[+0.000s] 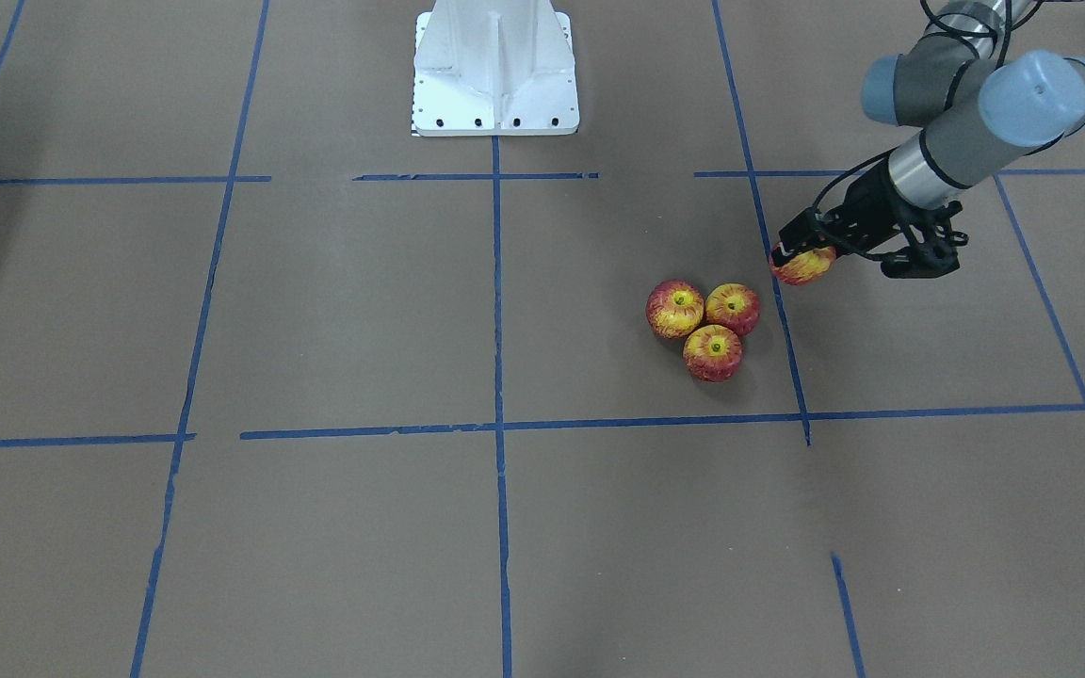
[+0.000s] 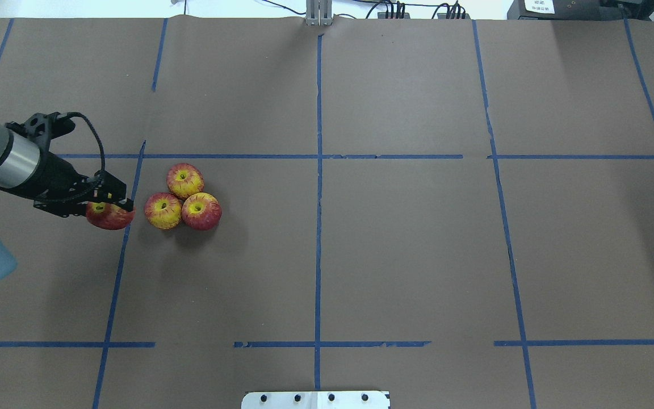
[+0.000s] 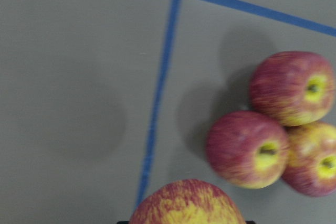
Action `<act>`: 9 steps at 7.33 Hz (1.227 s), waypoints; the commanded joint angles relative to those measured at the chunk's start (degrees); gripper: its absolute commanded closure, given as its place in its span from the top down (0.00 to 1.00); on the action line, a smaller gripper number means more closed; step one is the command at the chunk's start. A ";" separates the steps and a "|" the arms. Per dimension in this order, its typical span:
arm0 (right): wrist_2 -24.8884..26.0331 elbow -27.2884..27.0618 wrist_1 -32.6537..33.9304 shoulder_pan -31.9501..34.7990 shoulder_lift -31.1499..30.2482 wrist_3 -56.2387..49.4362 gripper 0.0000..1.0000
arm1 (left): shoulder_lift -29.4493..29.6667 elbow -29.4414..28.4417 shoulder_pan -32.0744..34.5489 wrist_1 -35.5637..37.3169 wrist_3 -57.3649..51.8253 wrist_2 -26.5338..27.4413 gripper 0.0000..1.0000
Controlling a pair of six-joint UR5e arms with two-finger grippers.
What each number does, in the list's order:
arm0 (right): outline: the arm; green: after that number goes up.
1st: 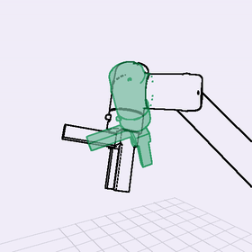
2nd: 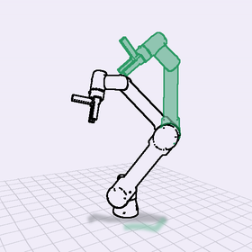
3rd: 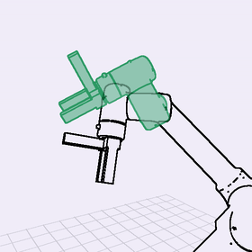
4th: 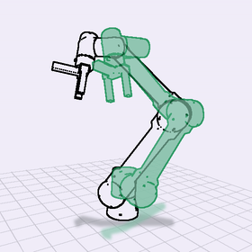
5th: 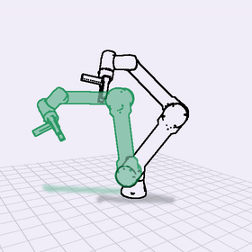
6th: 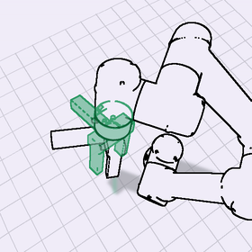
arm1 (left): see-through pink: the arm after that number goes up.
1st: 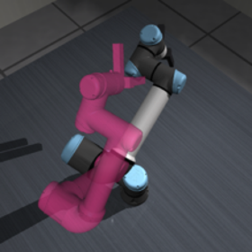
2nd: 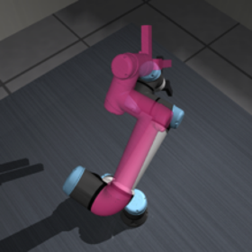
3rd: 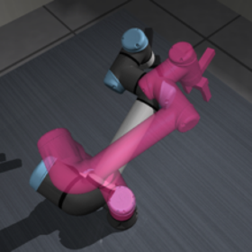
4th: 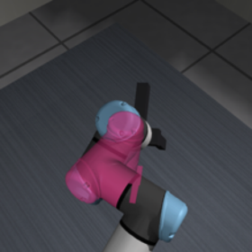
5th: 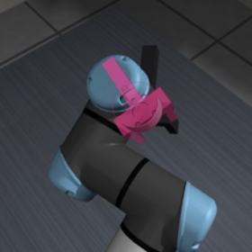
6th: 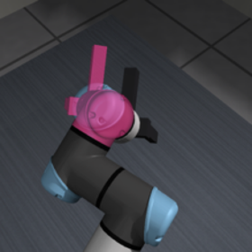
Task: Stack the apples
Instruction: 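Carry the held apple with the left gripper over the three-apple cluster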
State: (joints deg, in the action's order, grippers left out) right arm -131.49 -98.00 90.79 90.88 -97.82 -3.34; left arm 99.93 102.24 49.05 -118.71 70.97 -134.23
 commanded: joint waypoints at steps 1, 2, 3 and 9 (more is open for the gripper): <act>0.00 0.00 0.00 0.00 0.00 0.00 1.00 | 8.15 -0.54 -1.32 9.44 0.57 7.00 0.05; 0.00 0.00 0.00 0.00 0.00 0.00 1.00 | 10.17 -1.76 -3.93 9.63 0.57 8.88 0.05; 0.00 0.00 0.00 0.00 0.00 0.00 1.00 | 10.80 -2.91 -4.92 10.24 0.57 9.16 0.05; 0.00 0.00 0.00 0.00 0.00 0.00 1.00 | 10.90 -3.36 -5.37 10.25 0.57 9.25 0.12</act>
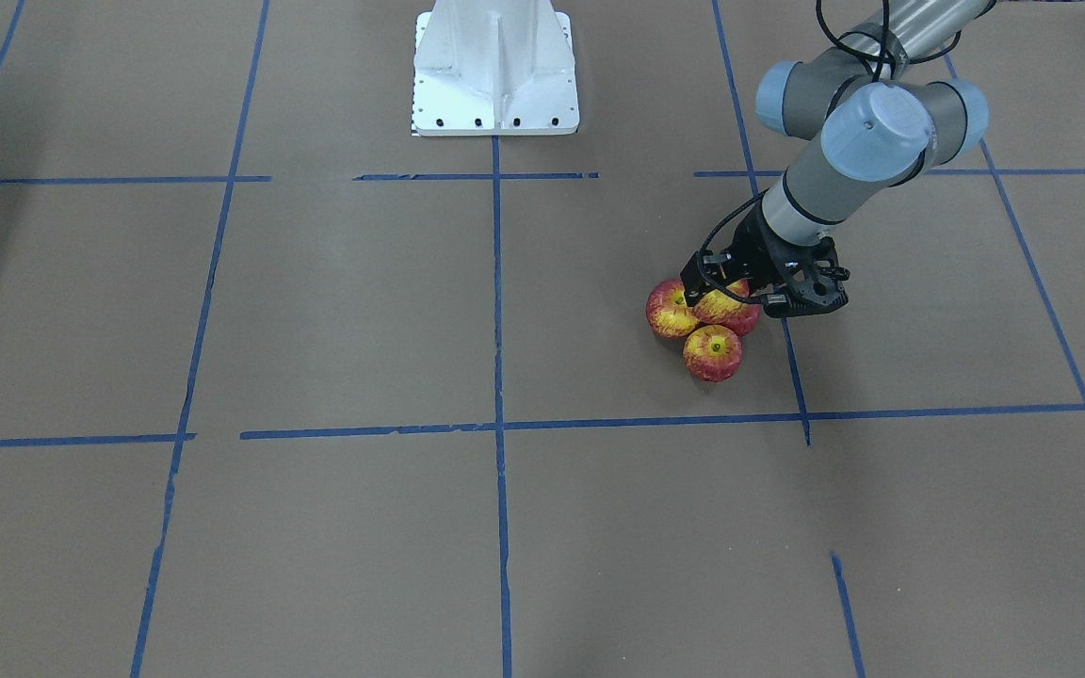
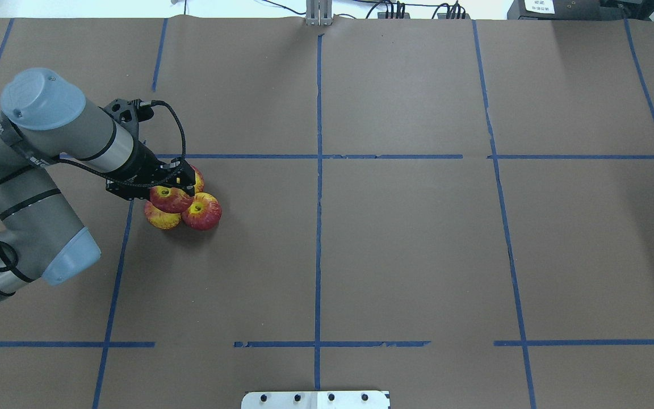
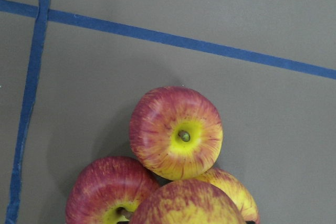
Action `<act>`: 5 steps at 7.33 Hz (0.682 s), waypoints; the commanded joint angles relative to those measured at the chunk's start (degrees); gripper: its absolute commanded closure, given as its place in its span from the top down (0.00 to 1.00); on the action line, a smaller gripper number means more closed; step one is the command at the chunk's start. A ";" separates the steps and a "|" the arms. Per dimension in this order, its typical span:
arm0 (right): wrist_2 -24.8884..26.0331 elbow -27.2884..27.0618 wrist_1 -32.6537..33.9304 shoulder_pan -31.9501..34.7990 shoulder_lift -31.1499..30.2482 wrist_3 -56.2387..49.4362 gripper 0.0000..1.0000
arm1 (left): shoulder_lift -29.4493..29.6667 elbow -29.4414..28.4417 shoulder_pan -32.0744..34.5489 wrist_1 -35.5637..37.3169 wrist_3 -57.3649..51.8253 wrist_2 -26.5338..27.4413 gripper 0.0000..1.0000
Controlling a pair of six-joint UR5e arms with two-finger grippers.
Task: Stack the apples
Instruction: 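Lower the apple onto the cluster and open the left gripper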
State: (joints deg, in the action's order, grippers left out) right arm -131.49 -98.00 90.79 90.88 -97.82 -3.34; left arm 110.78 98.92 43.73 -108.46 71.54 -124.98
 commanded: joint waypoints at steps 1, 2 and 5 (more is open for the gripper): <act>0.00 0.00 0.00 0.00 0.00 0.00 1.00 | -0.03 -0.04 -0.05 0.00 -0.09 0.00 0.13; 0.00 0.00 0.00 0.00 0.00 0.00 1.00 | -0.04 -0.13 -0.05 0.00 -0.09 0.09 0.15; 0.00 0.00 0.00 0.00 0.00 0.00 1.00 | 0.05 -0.40 -0.05 0.00 -0.18 0.09 0.32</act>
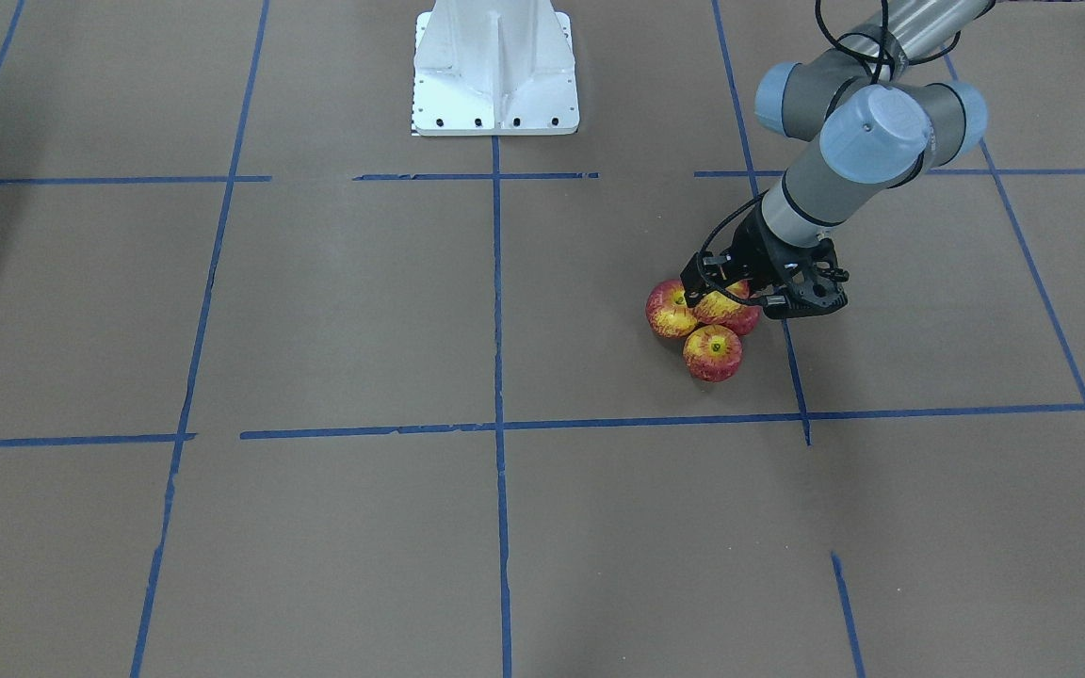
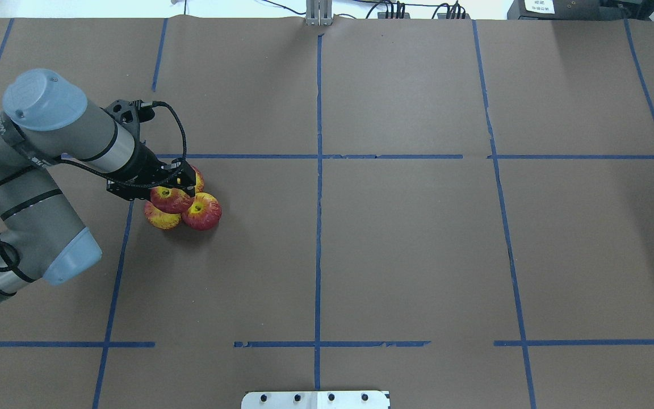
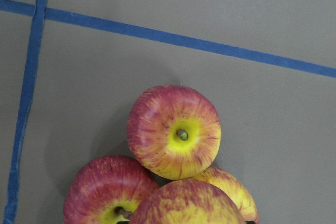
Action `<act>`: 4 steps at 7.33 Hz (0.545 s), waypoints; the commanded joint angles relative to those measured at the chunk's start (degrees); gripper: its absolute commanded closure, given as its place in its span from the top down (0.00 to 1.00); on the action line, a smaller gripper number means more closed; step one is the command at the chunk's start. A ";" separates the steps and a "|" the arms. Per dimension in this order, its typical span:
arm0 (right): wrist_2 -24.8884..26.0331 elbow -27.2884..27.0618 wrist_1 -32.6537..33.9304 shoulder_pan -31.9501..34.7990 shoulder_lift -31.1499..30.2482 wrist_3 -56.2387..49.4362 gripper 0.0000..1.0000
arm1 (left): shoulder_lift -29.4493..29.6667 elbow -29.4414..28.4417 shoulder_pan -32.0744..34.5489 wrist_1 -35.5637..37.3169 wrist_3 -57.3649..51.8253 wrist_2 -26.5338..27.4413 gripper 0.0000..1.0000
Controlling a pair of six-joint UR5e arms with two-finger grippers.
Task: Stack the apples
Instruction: 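Lower the apple onto the cluster and open the left gripper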
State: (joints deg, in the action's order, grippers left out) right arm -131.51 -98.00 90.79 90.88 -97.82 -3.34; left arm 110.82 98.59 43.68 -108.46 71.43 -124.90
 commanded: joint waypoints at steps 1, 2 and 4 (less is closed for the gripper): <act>0.02 0.00 0.00 0.00 0.00 0.00 1.00 | 0.01 -0.23 0.00 0.00 -0.07 0.01 0.65; 0.02 0.00 0.00 0.00 0.00 0.00 1.00 | 0.01 -0.15 0.00 0.00 -0.07 0.01 0.84; 0.02 0.00 0.00 0.00 0.00 0.00 1.00 | 0.10 -0.15 0.00 0.00 -0.07 1.84 0.99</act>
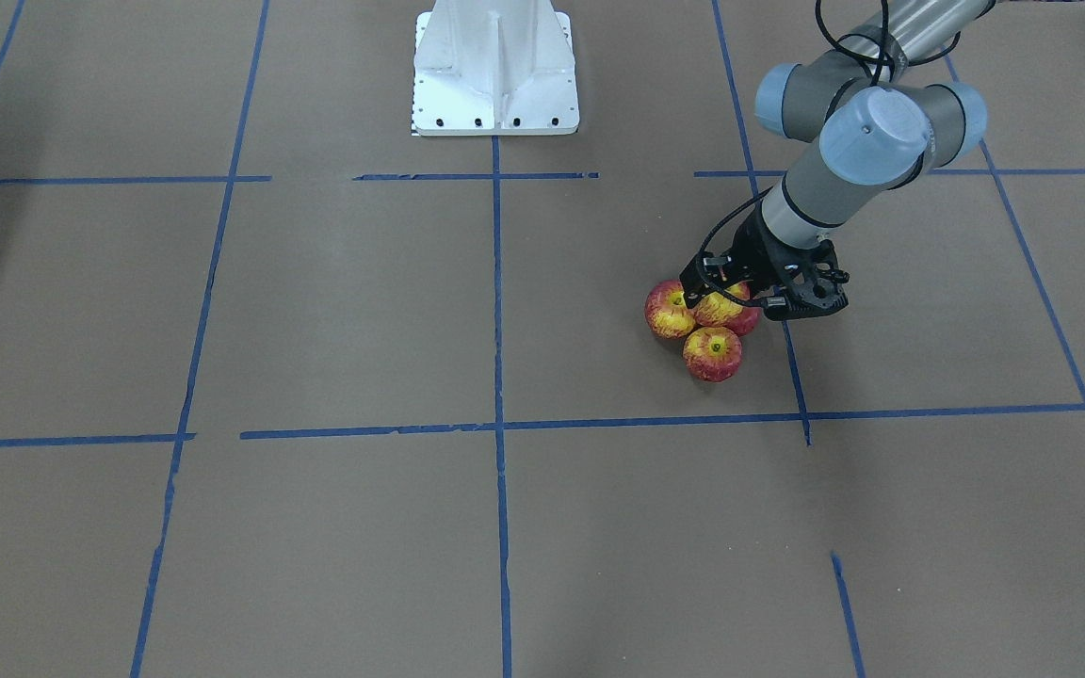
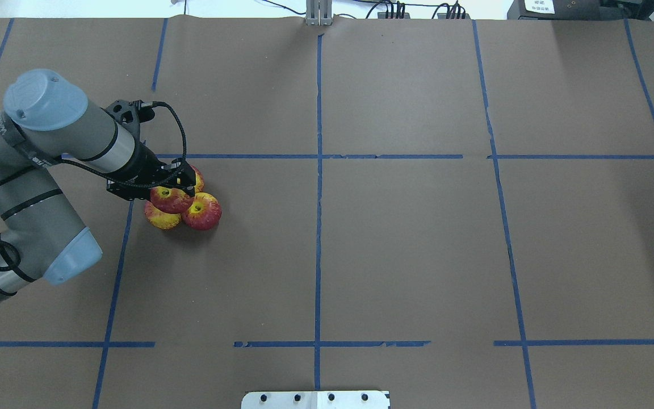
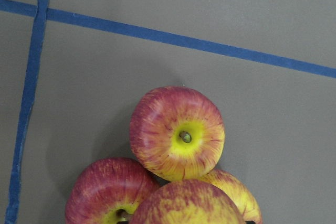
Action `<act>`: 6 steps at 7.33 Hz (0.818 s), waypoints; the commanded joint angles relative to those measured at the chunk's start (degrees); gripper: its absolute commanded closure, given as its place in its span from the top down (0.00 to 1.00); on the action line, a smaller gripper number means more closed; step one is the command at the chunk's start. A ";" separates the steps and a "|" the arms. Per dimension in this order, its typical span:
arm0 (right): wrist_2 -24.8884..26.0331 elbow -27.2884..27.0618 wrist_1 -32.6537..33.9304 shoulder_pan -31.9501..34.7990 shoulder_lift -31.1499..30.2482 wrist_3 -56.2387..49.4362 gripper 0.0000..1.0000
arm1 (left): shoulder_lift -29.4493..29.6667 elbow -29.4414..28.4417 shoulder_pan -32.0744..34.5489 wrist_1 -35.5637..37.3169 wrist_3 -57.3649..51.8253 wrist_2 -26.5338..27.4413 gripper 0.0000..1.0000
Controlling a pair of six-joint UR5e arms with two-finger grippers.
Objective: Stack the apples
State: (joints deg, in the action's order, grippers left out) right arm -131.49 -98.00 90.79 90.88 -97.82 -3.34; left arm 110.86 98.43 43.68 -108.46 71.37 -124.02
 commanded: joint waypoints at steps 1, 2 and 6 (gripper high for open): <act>0.00 0.00 0.00 0.00 0.00 0.00 1.00 | 0.06 0.18 0.09 0.00 0.00 0.97 0.99; 0.00 0.00 0.00 0.00 0.00 0.00 1.00 | -0.72 1.40 0.35 0.17 0.00 0.97 0.99; 0.00 0.00 0.00 0.00 0.00 0.00 1.00 | -7.21 15.71 4.91 6.86 -0.97 0.88 0.99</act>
State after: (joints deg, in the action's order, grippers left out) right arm -131.49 -98.00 90.79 90.88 -97.82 -3.34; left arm 106.68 110.34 46.63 -102.41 70.74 -123.12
